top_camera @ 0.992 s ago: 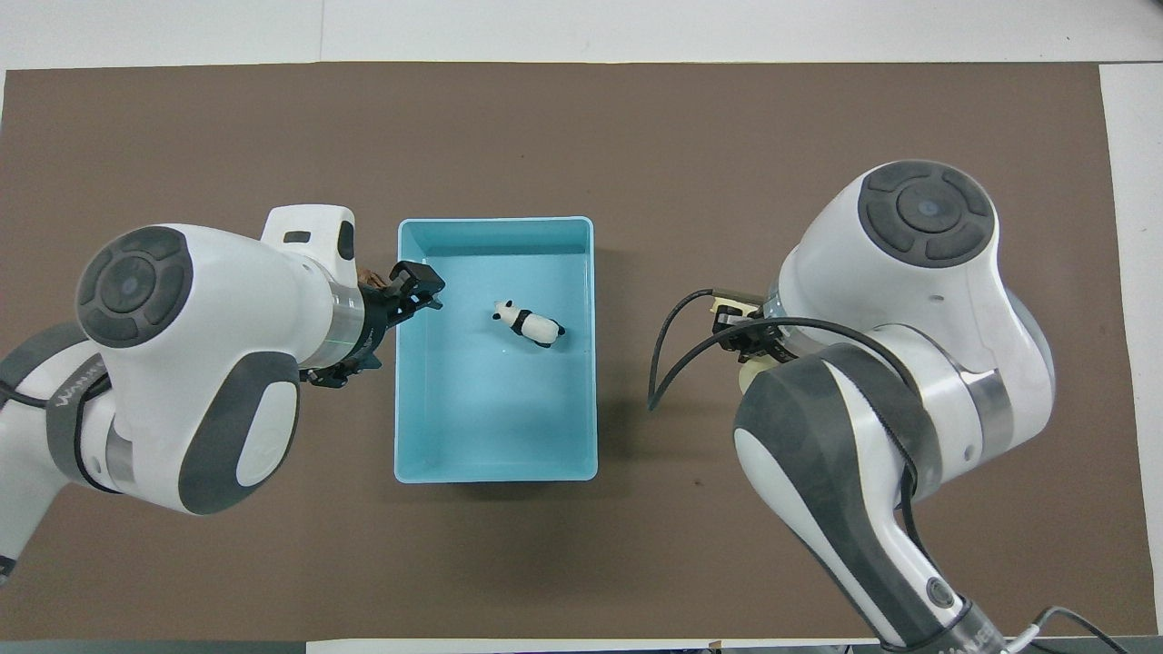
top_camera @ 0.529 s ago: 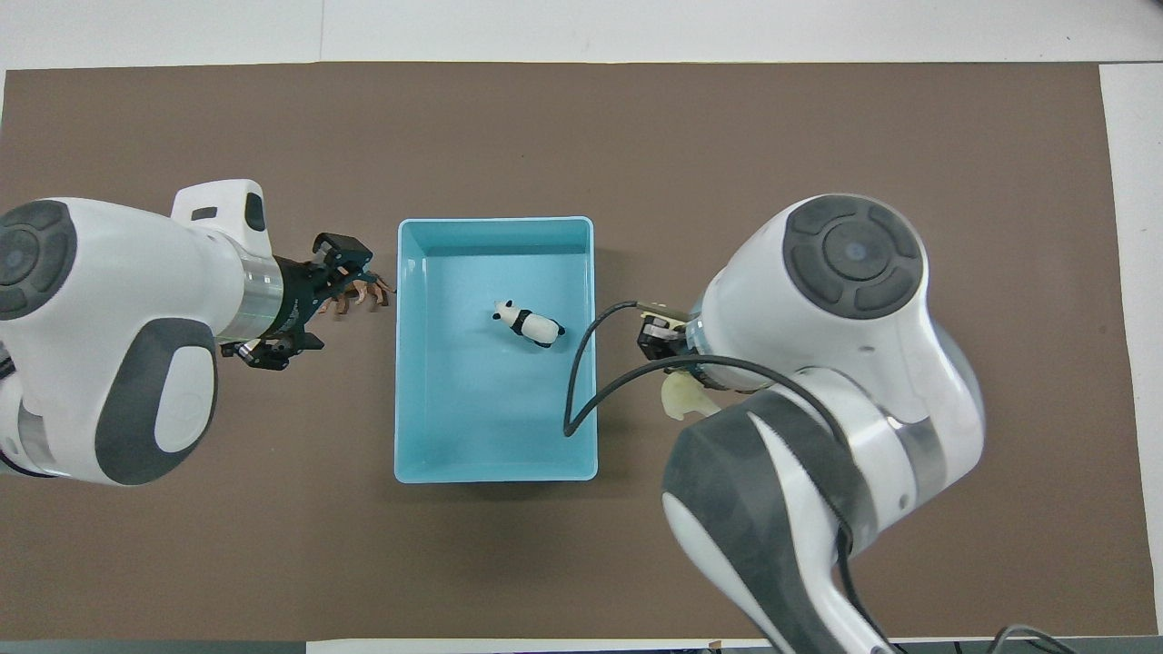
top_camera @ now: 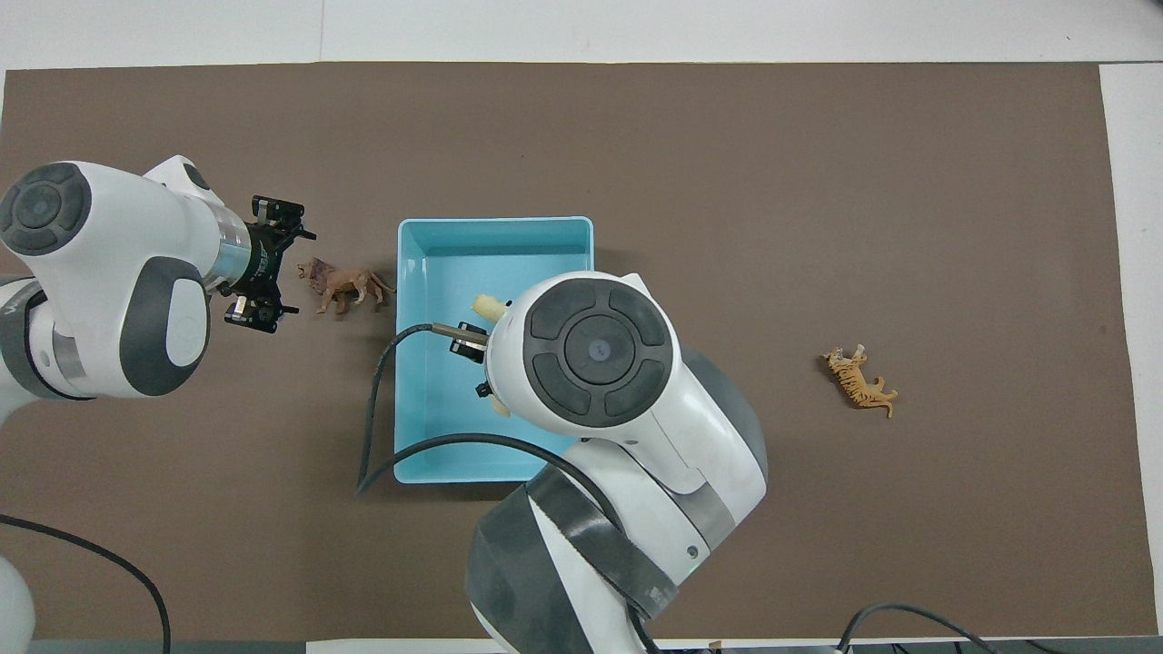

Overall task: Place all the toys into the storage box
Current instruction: 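Place the cream horse in the box while the left gripper grasps the brown horse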

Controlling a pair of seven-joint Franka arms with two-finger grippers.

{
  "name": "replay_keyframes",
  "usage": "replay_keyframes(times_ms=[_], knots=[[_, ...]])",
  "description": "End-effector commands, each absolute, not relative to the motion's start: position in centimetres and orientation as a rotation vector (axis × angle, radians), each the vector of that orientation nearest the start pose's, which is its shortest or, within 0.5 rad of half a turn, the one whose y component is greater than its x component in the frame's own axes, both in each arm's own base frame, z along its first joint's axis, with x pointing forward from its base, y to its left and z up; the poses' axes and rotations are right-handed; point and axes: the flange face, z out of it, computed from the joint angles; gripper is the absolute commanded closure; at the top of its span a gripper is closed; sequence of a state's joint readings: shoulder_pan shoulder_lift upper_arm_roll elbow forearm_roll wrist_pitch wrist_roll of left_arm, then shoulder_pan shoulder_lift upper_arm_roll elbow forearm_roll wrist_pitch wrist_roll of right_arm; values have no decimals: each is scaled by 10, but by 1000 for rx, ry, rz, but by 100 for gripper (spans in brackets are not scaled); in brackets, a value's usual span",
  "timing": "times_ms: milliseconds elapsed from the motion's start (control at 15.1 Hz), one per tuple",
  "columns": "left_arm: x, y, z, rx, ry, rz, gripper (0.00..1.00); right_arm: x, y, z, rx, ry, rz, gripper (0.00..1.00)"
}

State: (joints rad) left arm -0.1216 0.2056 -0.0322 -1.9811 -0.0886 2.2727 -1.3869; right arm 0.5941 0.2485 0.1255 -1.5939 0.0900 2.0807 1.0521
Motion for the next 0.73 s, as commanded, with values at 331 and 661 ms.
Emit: replay_keyframes(times_ms=[331,661], knots=[[579,-107,318,-2591,-1864,-57,0,509,440,509,-2809,462,-162,9],[579,-110,306,-2577,-1903,-73,0,510,425,499,-2870,489,-96,0]])
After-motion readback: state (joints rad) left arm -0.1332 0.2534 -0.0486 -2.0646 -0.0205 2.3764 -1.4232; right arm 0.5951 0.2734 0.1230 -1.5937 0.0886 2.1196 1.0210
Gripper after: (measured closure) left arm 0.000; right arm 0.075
